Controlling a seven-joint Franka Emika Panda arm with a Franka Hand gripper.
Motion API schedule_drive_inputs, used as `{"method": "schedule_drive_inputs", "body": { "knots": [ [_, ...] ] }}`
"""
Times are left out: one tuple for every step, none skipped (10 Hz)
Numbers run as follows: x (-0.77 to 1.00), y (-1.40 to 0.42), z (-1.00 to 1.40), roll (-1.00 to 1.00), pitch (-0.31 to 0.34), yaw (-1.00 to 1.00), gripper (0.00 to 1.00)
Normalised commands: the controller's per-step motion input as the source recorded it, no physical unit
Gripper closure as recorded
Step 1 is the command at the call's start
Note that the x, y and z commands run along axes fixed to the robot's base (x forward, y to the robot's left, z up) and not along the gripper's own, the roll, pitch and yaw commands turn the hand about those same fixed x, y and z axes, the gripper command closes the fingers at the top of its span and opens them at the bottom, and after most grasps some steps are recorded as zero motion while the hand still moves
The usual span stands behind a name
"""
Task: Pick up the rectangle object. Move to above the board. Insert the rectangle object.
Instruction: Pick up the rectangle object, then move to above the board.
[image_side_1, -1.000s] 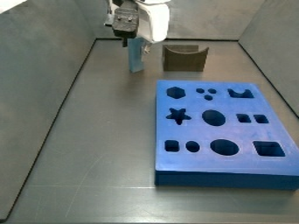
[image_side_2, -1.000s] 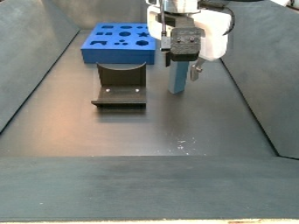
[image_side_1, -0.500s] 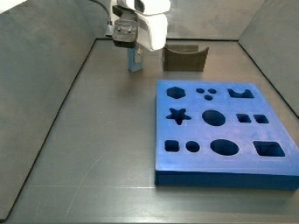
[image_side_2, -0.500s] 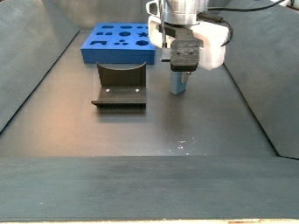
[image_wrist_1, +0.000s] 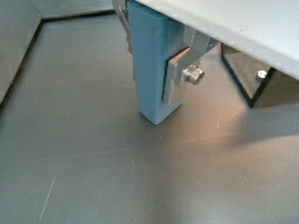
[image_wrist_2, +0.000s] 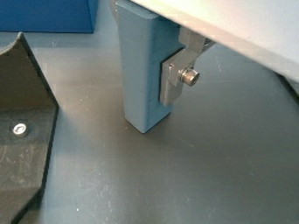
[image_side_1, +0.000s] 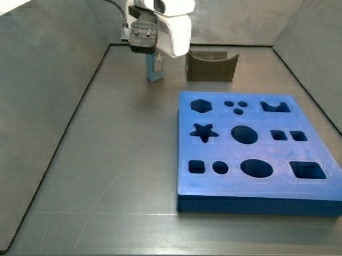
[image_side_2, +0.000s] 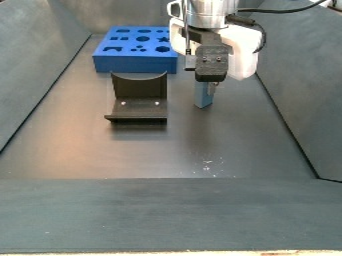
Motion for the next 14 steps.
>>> {"method": "schedule_drive_inputs", "body": {
  "knots": [
    [0.00, 0.00, 0.00, 0.00, 0.000, 0.00, 1.00],
    [0.00, 0.00, 0.00, 0.00, 0.000, 0.00, 1.00],
    [0.00, 0.00, 0.00, 0.00, 0.000, 0.00, 1.00],
    [0.00, 0.00, 0.00, 0.00, 0.000, 0.00, 1.00],
    [0.00, 0.00, 0.00, 0.00, 0.000, 0.00, 1.00],
    [0.00, 0.00, 0.00, 0.00, 0.000, 0.00, 1.00],
    [0.00, 0.00, 0.00, 0.00, 0.000, 0.00, 1.00],
    [0.00, -0.13, 1.00, -0.16, -0.529, 0.16, 1.00],
    [0.04, -0.14, 1.00, -0.17, -0.482, -0.02, 1.00],
    [0.03, -0.13, 1.00, -0.16, -0.385, -0.05, 1.00],
    [0.03, -0.12, 1.00, -0.15, -0.279, -0.03, 1.00],
    [0.03, -0.12, 1.00, -0.14, -0.120, -0.02, 1.00],
    [0.02, -0.11, 1.00, -0.13, -0.022, 0.00, 1.00],
    [0.02, -0.11, 1.00, -0.12, 0.031, 0.01, 1.00]
  ]
}}
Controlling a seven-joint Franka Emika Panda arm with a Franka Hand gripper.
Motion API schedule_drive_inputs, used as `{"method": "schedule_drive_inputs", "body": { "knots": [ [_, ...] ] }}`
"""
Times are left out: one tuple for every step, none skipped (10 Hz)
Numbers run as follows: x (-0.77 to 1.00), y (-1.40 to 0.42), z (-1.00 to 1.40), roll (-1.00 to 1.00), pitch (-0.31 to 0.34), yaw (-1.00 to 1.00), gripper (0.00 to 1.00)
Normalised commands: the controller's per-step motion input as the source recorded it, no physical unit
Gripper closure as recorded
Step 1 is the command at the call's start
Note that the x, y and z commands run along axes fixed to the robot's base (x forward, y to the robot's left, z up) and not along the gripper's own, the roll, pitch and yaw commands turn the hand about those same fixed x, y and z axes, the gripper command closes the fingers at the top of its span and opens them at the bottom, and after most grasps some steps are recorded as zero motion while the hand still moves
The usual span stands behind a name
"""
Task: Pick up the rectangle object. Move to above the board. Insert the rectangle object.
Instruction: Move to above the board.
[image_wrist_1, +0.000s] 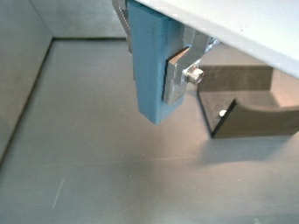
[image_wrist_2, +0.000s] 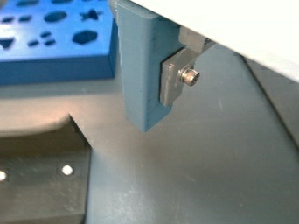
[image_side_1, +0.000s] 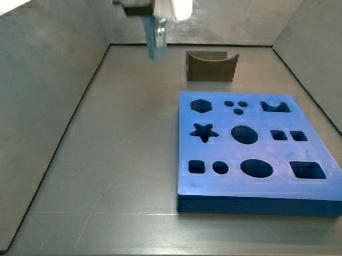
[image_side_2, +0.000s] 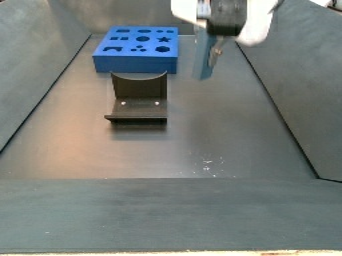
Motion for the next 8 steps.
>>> {"method": "schedule_drive_inputs", "body": {
  "knots": [
    [0.02, -0.10, 1.00, -0.11, 0.055, 0.02, 1.00],
    [0.02, -0.10, 1.00, -0.10, 0.078, 0.03, 1.00],
    [0.02, -0.09, 1.00, -0.09, 0.095, 0.03, 1.00],
    [0.02, -0.09, 1.00, -0.08, 0.115, 0.03, 1.00],
    [0.02, -0.08, 1.00, -0.08, 0.127, 0.03, 1.00],
    [0.03, -0.08, 1.00, -0.07, 0.137, 0.03, 1.00],
    [0.02, -0.06, 0.91, -0.07, 0.145, 0.03, 1.00],
    [0.02, -0.05, 0.75, -0.07, 0.141, 0.03, 1.00]
  ]
}}
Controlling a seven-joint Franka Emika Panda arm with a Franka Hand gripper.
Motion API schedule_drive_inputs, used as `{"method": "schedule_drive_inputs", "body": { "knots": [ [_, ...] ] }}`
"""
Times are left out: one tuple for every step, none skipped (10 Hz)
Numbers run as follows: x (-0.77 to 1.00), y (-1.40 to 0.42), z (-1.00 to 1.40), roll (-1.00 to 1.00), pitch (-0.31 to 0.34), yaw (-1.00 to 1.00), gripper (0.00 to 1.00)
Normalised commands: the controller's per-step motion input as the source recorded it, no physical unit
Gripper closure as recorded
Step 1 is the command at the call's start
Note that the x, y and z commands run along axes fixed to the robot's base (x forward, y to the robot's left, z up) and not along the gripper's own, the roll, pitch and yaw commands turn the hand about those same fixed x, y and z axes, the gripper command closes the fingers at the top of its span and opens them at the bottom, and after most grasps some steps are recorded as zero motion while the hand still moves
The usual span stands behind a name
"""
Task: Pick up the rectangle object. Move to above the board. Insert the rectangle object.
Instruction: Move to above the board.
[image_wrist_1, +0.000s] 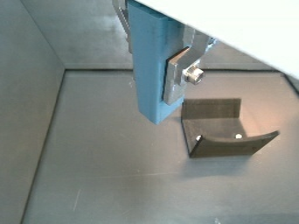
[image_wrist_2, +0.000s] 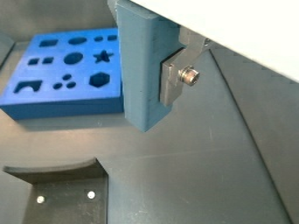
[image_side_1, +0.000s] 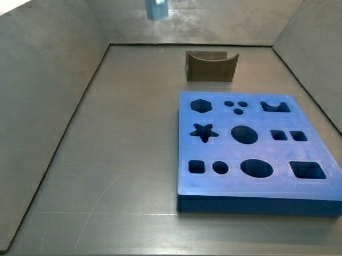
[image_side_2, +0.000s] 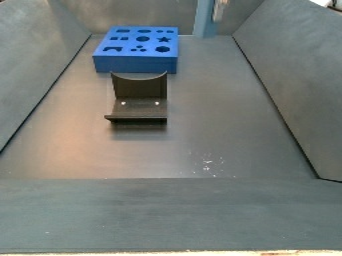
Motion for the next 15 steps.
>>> {"method": "schedule_drive_inputs", "body": {
  "knots": [
    [0.02, -0.03, 0.54, -0.06, 0.138, 0.03, 1.00],
    [0.02, -0.02, 0.44, -0.06, 0.142, 0.03, 1.00],
    [0.02, -0.02, 0.17, -0.06, 0.146, 0.03, 1.00],
    [0.16, -1.00, -0.11, 0.03, 0.151, 1.00, 1.00],
    [0.17, -1.00, -0.13, 0.03, 0.149, 1.00, 1.00],
    [0.18, -1.00, -0.13, 0.05, 0.154, 1.00, 1.00],
    [0.19, -1.00, -0.13, 0.04, 0.163, 1.00, 1.00],
    [0.19, -1.00, -0.13, 0.04, 0.167, 1.00, 1.00],
    [0.22, -1.00, -0.13, 0.05, 0.183, 1.00, 1.00],
    [0.23, -1.00, -0.13, 0.05, 0.191, 1.00, 1.00],
    [0.26, -1.00, -0.13, 0.07, 0.213, 1.00, 1.00],
    [0.22, -0.77, -0.09, 0.09, 0.231, 1.00, 1.00],
    [0.17, -0.50, -0.06, 0.12, 0.257, 1.00, 1.00],
    [0.12, -0.30, -0.02, 0.14, 0.287, 1.00, 1.00],
    [0.08, -0.16, -0.01, 0.18, 0.329, 1.00, 1.00]
  ]
}}
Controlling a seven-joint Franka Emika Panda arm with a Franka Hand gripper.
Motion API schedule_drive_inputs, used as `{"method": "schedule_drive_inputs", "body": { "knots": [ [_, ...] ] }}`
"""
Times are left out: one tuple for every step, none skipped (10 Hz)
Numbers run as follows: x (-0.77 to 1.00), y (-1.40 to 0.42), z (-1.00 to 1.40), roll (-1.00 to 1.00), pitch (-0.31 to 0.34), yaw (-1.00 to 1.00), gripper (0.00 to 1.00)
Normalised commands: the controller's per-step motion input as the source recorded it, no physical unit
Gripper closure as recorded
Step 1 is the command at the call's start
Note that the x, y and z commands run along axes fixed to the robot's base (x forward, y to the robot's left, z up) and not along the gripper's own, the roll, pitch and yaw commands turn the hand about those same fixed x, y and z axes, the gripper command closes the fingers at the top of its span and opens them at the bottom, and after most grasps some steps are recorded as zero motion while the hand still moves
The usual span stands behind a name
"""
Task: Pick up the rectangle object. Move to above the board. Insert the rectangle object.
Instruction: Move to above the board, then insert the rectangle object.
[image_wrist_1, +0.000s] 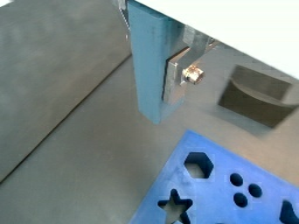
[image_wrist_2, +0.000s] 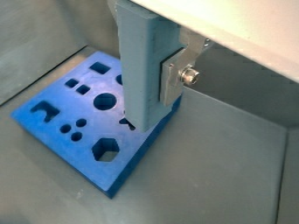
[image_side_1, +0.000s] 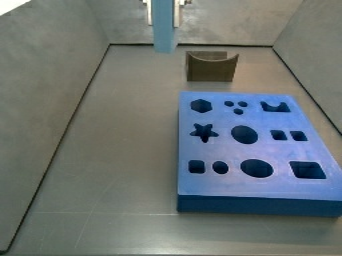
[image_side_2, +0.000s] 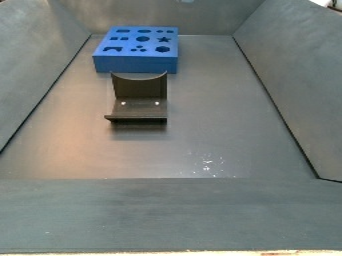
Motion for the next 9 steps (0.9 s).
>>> {"method": "schedule_drive_inputs", "body": {
  "knots": [
    [0.07, -0.10, -0.01, 0.24, 0.390, 1.00, 1.00],
    [0.08, -0.07, 0.00, 0.26, 0.360, 0.48, 1.00],
    [0.08, -0.06, 0.00, 0.25, 0.293, 0.26, 1.00],
    [0.00, -0.04, 0.00, 0.00, 0.000, 0.00, 1.00],
    [0.03, -0.15, -0.09, 0.00, 0.000, 0.00, 1.00],
    [0.75, -0.49, -0.45, -0.13, -0.026, -0.13, 1.00],
    [0.85, -0.48, -0.45, -0.17, -0.066, -0.06, 1.00],
    [0.81, -0.43, -0.50, -0.22, -0.151, -0.08, 1.00],
    [0.66, -0.35, -0.54, -0.36, -0.349, -0.13, 1.00]
  ]
}}
